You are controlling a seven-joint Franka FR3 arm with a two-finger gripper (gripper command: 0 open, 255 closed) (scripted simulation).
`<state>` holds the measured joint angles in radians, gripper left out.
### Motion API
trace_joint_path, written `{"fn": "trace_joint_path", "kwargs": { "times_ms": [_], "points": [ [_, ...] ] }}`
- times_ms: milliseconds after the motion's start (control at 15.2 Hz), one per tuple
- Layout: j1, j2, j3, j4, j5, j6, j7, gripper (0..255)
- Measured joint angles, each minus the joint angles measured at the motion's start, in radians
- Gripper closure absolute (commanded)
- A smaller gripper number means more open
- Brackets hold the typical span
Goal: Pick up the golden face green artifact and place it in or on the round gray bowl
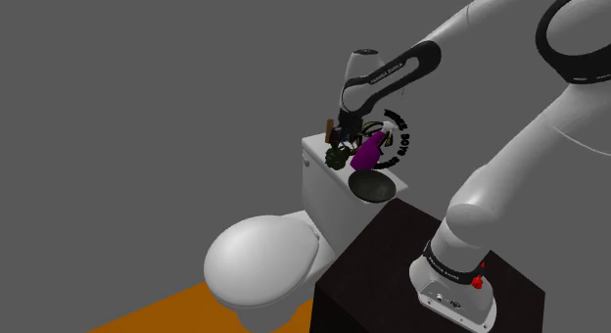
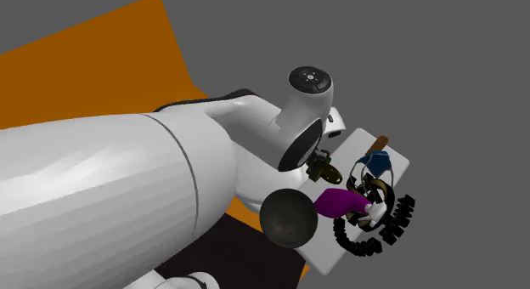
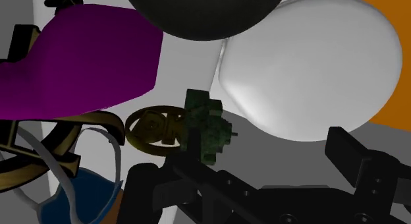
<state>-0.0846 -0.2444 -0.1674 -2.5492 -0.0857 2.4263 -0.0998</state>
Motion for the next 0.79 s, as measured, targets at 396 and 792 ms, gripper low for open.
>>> {"fn": "trace_joint_path", "kwargs": {
  "times_ms": [396, 792],
  "points": [
    [-0.02, 0.219, -0.038, 0.061, 0.012, 0.189, -0.048, 0],
    [-0.024, 0.323, -0.039, 0.082, 0.042, 0.276, -0.072, 0]
  ]
}}
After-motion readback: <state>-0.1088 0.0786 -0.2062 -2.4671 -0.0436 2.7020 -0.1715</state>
